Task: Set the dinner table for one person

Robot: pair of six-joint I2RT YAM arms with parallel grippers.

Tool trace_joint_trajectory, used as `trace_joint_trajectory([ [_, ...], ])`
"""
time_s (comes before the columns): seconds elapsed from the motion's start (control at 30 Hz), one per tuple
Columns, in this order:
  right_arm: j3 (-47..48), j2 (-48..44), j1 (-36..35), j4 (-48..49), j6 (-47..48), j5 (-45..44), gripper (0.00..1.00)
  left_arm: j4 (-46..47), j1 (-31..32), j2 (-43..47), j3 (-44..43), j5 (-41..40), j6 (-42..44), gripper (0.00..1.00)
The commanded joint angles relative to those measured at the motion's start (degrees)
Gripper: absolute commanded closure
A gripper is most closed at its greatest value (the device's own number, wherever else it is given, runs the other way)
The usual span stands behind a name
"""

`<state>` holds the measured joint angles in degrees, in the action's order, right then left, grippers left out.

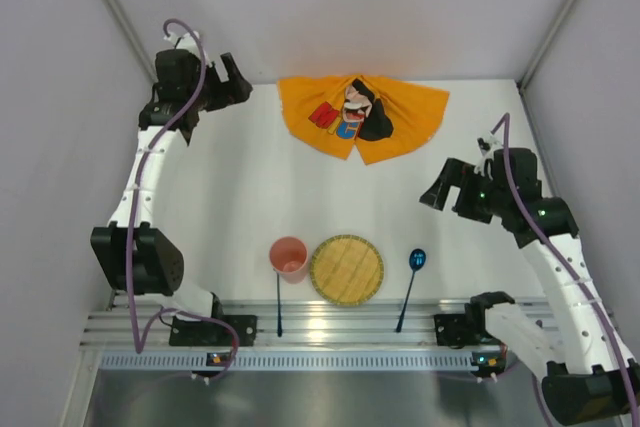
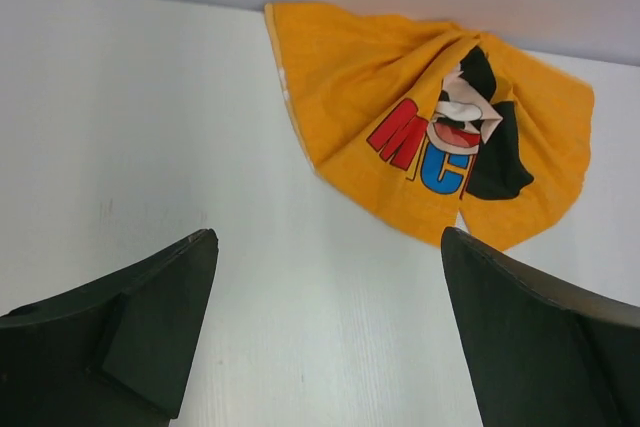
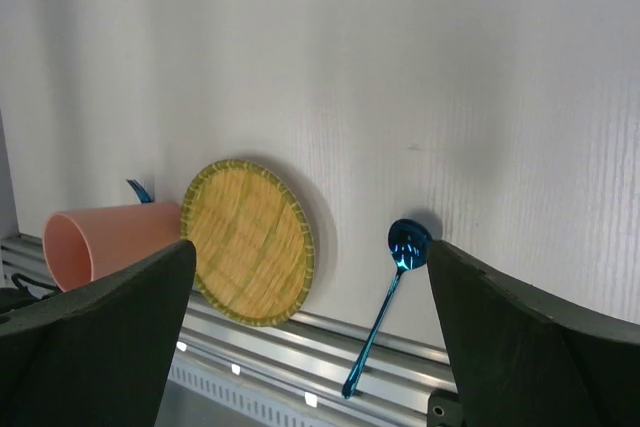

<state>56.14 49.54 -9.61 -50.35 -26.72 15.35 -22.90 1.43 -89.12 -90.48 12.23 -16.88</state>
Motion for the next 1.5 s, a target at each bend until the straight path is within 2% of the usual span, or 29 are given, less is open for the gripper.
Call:
trace_joint_trajectory([
  [0.0,1.0,-3.2,0.2,1.0,0.7,-1.5,0.0,-7.6,1.1,2.2,-6.5,-5.3,-3.5,0.01],
  [0.07,2.1,-4.3,-0.1,-0.5,2.4,-3.9,0.0,-5.5,1.1,3.0,-7.4,-8.6,-11.6,0.01],
  [0.1,2.8,-4.4,-0.4,-1.8,3.1,-6.3,0.0,-0.6,0.8,4.6,-5.3,-8.8,-14.5,0.02],
  [0.13,4.3,-4.5,-0.7,-4.1,3.9,-11.6,0.0,3.3,0.2,5.7,1.1,-4.4,-16.5,0.02],
  [0.2,5.6,-5.8,-1.6,-5.2,4.8,-15.8,0.0,14.1,-0.7,7.7,12.4,-0.9,-20.5,0.01],
  [0.23,5.9,-5.9,-2.2,-5.7,4.7,-19.9,0.0,15.8,-0.9,7.3,14.1,2.7,-22.2,0.01],
  [0.27,6.1,-6.1,-2.3,-5.8,4.2,-20.5,0.0,15.5,-0.9,6.6,14.7,3.0,-23.5,0.01],
  [0.3,6.3,-6.3,-2.3,-5.9,3.8,-21.0,0.0,11.2,0.3,5.0,14.3,1.7,-23.6,0.01],
  [0.37,6.2,-6.5,-2.2,-7.0,0.0,-23.4,0.0,8.9,2.5,4.3,14.7,-5.9,-20.9,0.01],
  [0.4,5.8,-6.6,-2.1,-7.5,-1.4,-23.8,0.0,8.9,4.6,4.0,15.8,-7.2,-20.0,0.01],
  [0.47,3.6,-6.1,-1.6,-6.9,-2.6,-21.0,0.0,8.1,6.9,3.0,15.7,-9.7,-19.1,0.01],
  [0.63,-1.0,-3.2,-1.6,-5.1,-1.4,-15.7,0.0,3.2,11.7,-7.5,7.7,-10.1,-19.7,0.03],
  [0.77,0.7,-3.5,-1.6,-5.3,0.4,-18.2,0.0,6.4,16.7,-17.4,1.5,-11.7,-22.3,0.1],
  [0.83,1.6,-2.1,-1.6,-6.3,0.3,-22.0,0.0,6.2,17.7,-25.8,-5.4,-10.7,-26.0,0.18],
  [0.87,2.1,-1.3,-1.5,-6.7,0.4,-22.0,0.0,4.8,18.8,-31.4,-8.3,-10.5,-27.2,0.19],
  [1.03,4.3,4.3,-1.4,-7.0,-0.4,-24.2,0.0,2.3,22.6,-46.1,-27.4,-8.1,-30.8,0.2],
  [1.07,4.8,5.0,-1.3,-7.0,-0.4,-24.7,0.0,0.5,22.9,-51.1,-34.9,-8.0,-30.8,0.2],
  [1.17,6.6,8.1,-1.1,-7.0,-1.1,-26.5,0.0,-8.2,23.5,-58.2,-45.5,-9.5,-31.4,0.23],
  [1.23,7.4,9.3,-1.1,-7.0,-0.8,-27.4,0.0,-12.0,23.5,-58.1,-44.3,-13.8,-34.1,0.23],
  [1.27,7.8,10.0,-0.9,-7.0,-0.9,-27.9,0.0,-11.6,23.5,-56.3,-39.9,-14.5,-34.5,0.23],
  [1.37,8.2,11.7,-0.9,-7.0,-1.0,-29.1,0.0,-10.4,23.6,-54.8,-35.7,-14.3,-33.6,0.23],
  [1.43,8.2,12.9,-0.9,-6.9,-1.0,-29.1,0.0,-14.8,23.9,-55.8,-37.3,-12.8,-30.1,0.27],
  [1.47,8.4,13.2,-0.9,-6.8,-0.8,-29.0,0.0,-17.3,24.2,-57.4,-41.2,-12.6,-28.2,0.29],
])
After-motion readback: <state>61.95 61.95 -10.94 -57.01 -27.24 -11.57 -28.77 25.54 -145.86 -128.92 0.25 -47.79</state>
